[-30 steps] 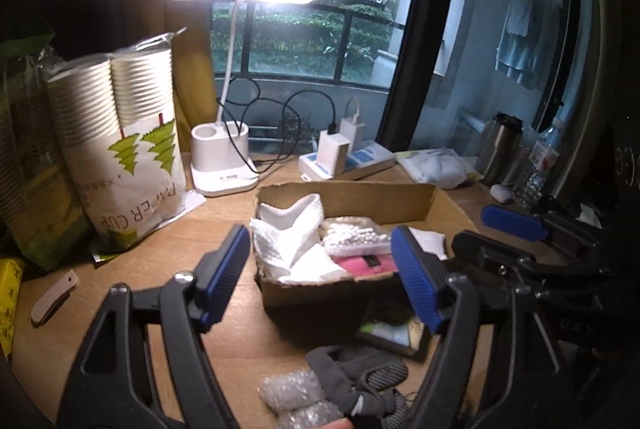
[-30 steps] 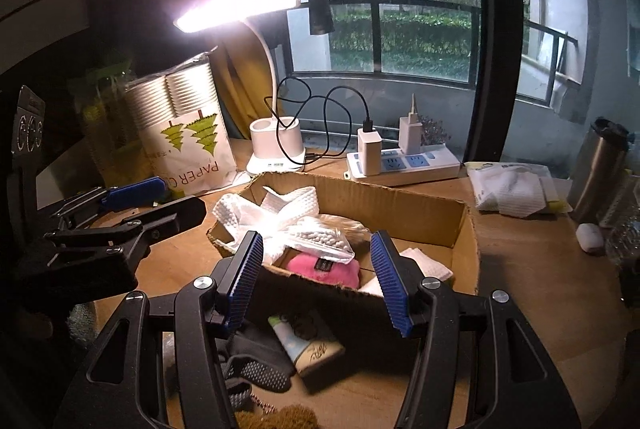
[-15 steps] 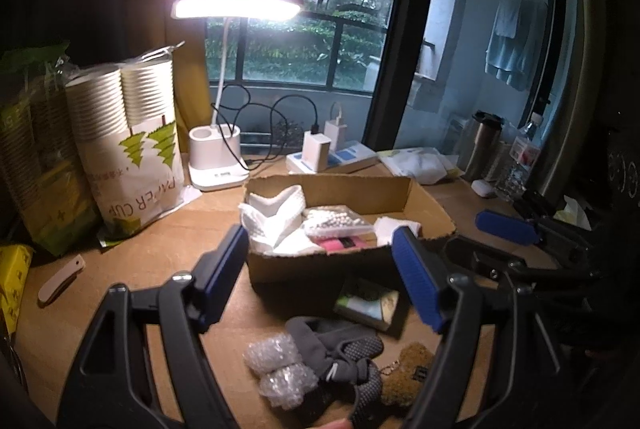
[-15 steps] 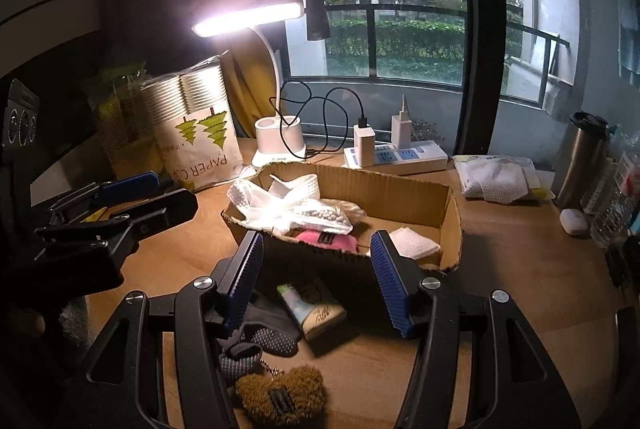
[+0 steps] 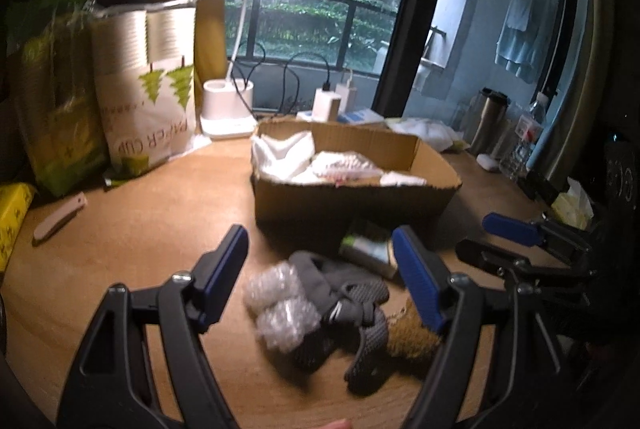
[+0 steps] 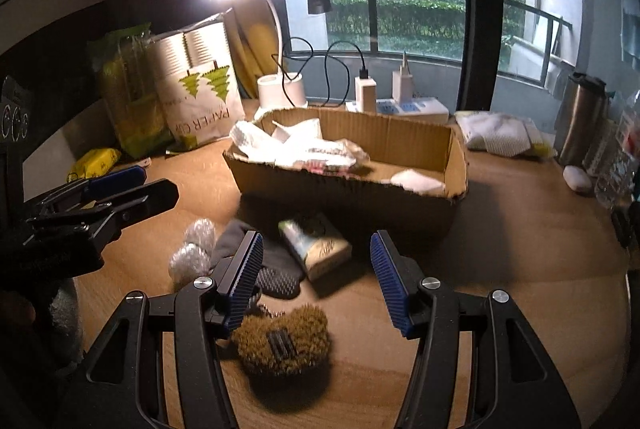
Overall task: Organize soft objects
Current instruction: 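Lower the right gripper onto the brown fuzzy plush while the left lowers onto gray gloves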
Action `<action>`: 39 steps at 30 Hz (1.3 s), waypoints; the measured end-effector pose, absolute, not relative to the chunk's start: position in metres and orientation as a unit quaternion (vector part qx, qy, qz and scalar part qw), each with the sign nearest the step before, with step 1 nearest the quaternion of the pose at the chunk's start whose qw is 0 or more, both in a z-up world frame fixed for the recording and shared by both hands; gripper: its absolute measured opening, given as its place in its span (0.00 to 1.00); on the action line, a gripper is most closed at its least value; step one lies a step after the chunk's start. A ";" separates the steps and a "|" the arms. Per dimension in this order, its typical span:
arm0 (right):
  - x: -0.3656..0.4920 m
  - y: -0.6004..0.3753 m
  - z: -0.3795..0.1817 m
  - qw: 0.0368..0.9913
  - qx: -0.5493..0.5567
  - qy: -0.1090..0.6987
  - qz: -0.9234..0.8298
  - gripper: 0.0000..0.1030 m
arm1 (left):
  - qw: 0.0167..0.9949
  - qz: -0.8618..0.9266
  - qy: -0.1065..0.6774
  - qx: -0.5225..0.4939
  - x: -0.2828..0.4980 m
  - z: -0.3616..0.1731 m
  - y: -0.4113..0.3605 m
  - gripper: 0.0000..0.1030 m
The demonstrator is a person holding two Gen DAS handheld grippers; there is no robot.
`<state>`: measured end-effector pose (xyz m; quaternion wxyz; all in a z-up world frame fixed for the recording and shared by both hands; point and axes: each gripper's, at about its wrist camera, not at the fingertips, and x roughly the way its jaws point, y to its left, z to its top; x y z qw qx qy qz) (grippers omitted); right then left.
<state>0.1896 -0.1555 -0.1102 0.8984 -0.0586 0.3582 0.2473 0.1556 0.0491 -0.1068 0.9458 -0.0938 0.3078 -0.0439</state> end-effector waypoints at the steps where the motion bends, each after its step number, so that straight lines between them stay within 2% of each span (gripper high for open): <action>1: 0.188 -0.156 -0.113 0.898 -0.057 0.360 0.247 0.57 | 0.945 -0.044 0.311 -0.094 0.154 -0.110 0.049 0.74; 11: 0.170 -0.152 -0.146 0.883 -0.058 0.389 0.257 0.57 | 0.934 -0.043 0.342 -0.096 0.140 -0.143 0.047 0.74; 13: 0.169 -0.151 -0.151 0.878 -0.061 0.397 0.260 0.61 | 0.932 -0.042 0.346 -0.097 0.138 -0.148 0.048 0.74; 15: 0.167 -0.150 -0.156 0.874 -0.062 0.403 0.263 0.68 | 0.931 -0.040 0.349 -0.097 0.136 -0.151 0.049 0.74; 19: 0.166 -0.143 -0.169 0.861 -0.072 0.425 0.270 0.70 | 0.930 -0.038 0.354 -0.096 0.134 -0.156 0.049 0.74; 26: 0.169 -0.143 -0.184 0.851 -0.076 0.446 0.265 0.70 | 0.932 -0.050 0.349 -0.082 0.133 -0.151 0.039 0.74; 29: 0.172 -0.152 -0.183 0.855 -0.072 0.443 0.258 0.61 | 0.934 -0.063 0.345 -0.072 0.136 -0.147 0.028 0.74; 39: 0.181 -0.194 -0.179 0.869 -0.045 0.433 0.235 0.58 | 0.924 -0.072 0.376 -0.007 0.166 -0.160 -0.015 0.74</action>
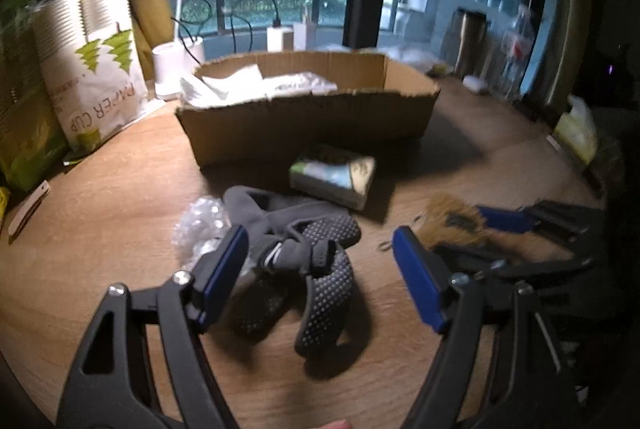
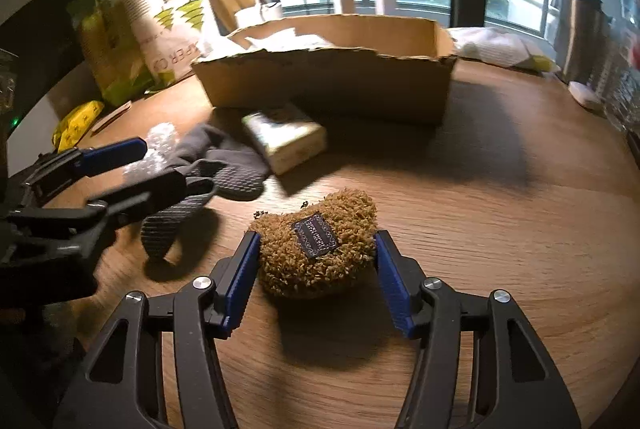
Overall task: Organize soft objects
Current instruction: 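Lower the right gripper onto the brown fuzzy plush while the left lowers onto gray gloves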
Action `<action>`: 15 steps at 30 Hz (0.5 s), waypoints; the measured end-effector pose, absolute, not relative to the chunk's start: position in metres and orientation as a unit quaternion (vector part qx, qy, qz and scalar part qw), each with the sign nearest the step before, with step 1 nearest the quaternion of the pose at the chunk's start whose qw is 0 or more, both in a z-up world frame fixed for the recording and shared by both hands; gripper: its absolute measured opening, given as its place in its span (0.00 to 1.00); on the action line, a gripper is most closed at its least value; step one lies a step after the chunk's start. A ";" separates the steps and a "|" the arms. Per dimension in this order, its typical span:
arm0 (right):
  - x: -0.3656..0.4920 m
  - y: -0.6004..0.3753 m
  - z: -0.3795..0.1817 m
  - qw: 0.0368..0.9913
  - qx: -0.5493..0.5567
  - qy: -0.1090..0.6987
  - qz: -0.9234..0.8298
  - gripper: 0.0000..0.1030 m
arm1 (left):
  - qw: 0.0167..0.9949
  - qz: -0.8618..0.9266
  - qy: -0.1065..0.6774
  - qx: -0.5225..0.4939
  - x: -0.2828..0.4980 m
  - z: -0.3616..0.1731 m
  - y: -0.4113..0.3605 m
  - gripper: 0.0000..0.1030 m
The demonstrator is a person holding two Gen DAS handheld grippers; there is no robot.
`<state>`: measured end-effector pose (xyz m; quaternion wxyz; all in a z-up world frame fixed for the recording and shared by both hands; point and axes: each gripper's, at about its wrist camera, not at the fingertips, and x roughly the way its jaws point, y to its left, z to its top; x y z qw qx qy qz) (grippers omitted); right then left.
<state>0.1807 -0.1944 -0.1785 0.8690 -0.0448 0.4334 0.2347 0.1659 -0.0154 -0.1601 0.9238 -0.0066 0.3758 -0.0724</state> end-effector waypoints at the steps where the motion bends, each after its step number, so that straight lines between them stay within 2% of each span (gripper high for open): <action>1: 0.182 -0.197 -0.178 0.870 -0.041 0.433 0.233 0.58 | 0.921 -0.070 0.383 0.002 0.169 -0.164 -0.018 0.74; 15: 0.191 -0.226 -0.175 0.880 -0.013 0.421 0.221 0.59 | 0.914 -0.064 0.390 0.094 0.177 -0.181 -0.042 0.72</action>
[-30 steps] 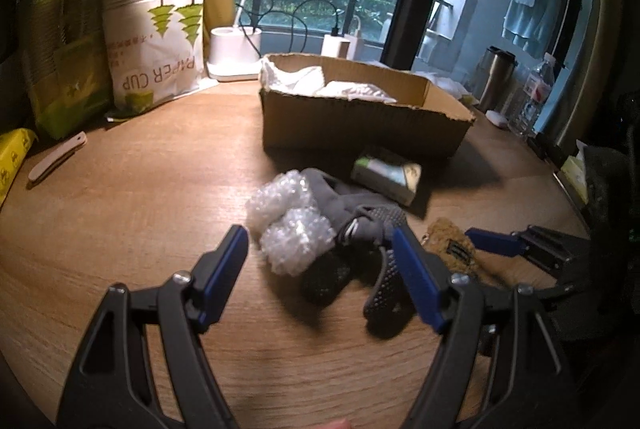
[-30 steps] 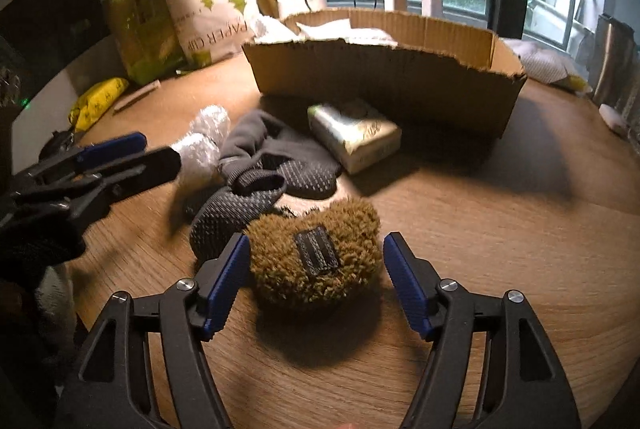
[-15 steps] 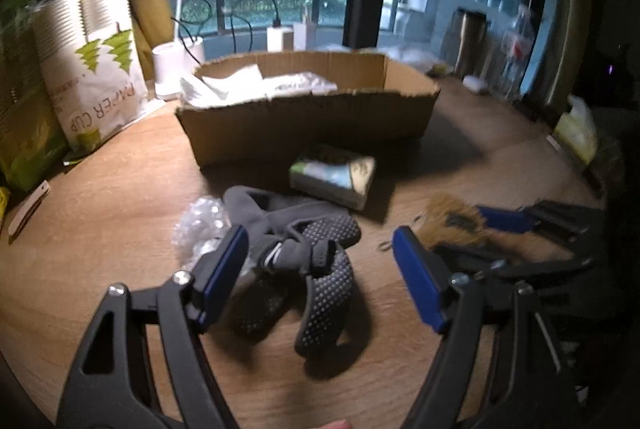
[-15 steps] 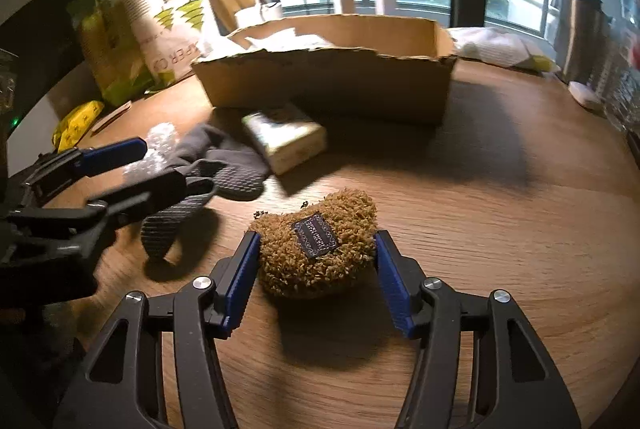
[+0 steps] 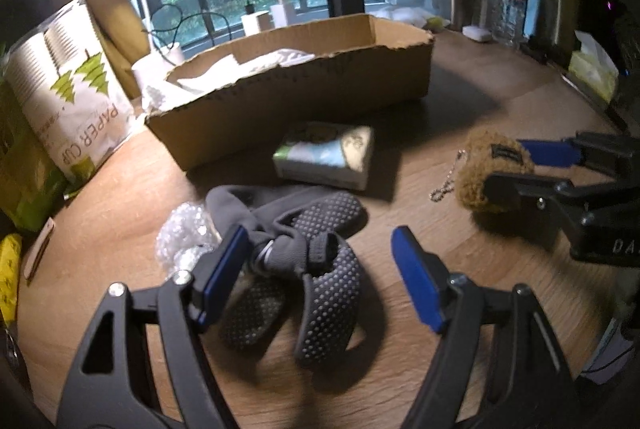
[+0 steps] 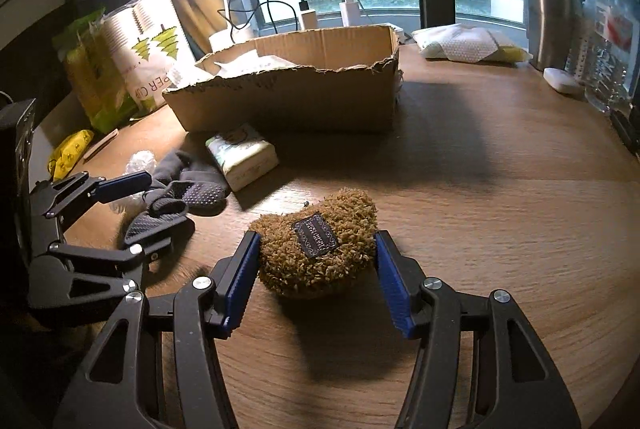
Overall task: Organize soft objects
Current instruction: 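Lower the right gripper onto the brown fuzzy plush while the left lowers onto gray gloves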
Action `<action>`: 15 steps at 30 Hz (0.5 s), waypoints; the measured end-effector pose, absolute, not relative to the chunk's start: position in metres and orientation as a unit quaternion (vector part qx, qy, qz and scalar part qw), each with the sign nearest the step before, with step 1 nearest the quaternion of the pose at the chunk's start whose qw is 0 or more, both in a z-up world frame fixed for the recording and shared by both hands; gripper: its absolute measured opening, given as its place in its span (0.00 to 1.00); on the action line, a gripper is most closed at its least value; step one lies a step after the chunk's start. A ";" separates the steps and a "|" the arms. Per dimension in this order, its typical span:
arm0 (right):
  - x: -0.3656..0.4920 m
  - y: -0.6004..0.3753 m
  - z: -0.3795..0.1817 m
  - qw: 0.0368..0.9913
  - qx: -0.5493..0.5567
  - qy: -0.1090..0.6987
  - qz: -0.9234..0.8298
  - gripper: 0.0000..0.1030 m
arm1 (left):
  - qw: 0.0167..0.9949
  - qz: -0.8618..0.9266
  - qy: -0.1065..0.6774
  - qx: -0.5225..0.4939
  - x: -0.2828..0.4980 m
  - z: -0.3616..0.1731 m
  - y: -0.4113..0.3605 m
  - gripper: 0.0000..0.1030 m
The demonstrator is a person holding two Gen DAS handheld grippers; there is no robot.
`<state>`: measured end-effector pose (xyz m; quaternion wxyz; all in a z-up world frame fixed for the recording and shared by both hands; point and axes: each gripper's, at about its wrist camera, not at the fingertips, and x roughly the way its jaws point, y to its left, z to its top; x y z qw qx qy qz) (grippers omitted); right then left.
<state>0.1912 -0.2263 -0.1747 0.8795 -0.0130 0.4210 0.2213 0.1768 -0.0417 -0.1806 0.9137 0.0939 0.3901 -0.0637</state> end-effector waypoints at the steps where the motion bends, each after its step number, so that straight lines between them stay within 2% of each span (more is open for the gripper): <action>1: 0.191 -0.226 -0.175 0.880 -0.013 0.421 0.222 0.59 | 0.912 -0.062 0.392 0.100 0.177 -0.182 -0.043 0.72; 6: 0.191 -0.227 -0.174 0.881 -0.012 0.420 0.220 0.59 | 0.908 -0.055 0.400 0.113 0.174 -0.185 -0.041 0.66; 8: 0.191 -0.228 -0.174 0.881 -0.012 0.420 0.219 0.59 | 0.910 -0.048 0.398 0.110 0.173 -0.185 -0.037 0.49; 9: 0.191 -0.228 -0.174 0.881 -0.011 0.420 0.218 0.59 | 0.911 -0.047 0.395 0.107 0.172 -0.185 -0.034 0.45; 15: 0.189 -0.226 -0.172 0.882 -0.014 0.417 0.219 0.59 | 0.915 -0.070 0.393 0.061 0.164 -0.178 -0.023 0.33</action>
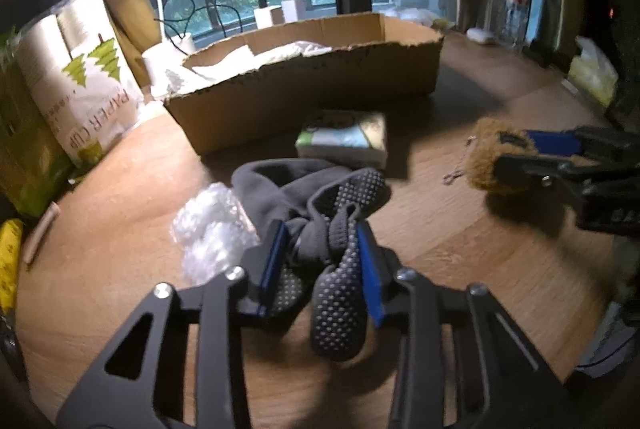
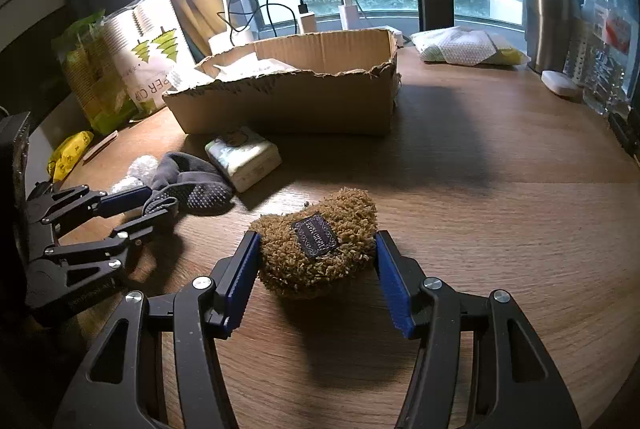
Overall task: Organize soft objects
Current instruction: 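Lower the right gripper onto the brown fuzzy plush while the left lowers onto gray gloves, then close the left gripper on the gray gloves while the right lifts the brown plush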
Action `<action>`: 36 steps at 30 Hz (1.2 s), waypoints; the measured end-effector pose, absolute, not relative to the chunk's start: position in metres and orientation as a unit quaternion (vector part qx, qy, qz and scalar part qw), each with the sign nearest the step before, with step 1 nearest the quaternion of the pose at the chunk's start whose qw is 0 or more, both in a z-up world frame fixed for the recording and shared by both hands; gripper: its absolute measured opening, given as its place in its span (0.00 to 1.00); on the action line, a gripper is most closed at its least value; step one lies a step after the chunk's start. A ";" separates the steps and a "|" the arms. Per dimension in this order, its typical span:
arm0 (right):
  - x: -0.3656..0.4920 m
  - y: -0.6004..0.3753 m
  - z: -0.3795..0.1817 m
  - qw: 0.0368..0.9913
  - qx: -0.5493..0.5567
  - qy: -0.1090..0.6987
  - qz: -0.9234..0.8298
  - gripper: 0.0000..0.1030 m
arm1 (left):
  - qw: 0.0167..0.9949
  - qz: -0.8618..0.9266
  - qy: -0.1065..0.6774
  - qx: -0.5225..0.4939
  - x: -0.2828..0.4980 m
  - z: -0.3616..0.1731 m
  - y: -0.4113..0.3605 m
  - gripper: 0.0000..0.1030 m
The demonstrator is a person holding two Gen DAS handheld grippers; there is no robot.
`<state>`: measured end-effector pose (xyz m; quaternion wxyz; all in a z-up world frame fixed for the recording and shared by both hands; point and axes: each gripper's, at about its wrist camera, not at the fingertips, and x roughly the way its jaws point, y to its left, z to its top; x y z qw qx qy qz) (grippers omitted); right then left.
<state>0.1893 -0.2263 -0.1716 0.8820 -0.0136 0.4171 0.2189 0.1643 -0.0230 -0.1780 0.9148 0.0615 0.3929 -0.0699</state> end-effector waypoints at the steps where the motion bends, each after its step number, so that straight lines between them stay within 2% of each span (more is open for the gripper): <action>1: 0.189 -0.226 -0.171 0.882 -0.014 0.416 0.219 0.59 | 0.915 -0.078 0.393 0.050 0.163 -0.176 -0.022 0.31; 2: 0.188 -0.226 -0.169 0.883 -0.015 0.415 0.219 0.59 | 0.915 -0.087 0.391 0.039 0.162 -0.173 -0.021 0.23; 3: 0.188 -0.226 -0.168 0.884 -0.015 0.413 0.219 0.59 | 0.915 -0.096 0.391 0.031 0.161 -0.171 -0.021 0.22; 7: 0.186 -0.227 -0.163 0.887 -0.017 0.407 0.218 0.59 | 0.906 -0.139 0.398 -0.027 0.161 -0.164 -0.016 0.22; 36: 0.182 -0.231 -0.122 0.902 -0.021 0.371 0.218 0.59 | 0.934 -0.176 0.300 -0.081 0.144 -0.082 -0.005 0.20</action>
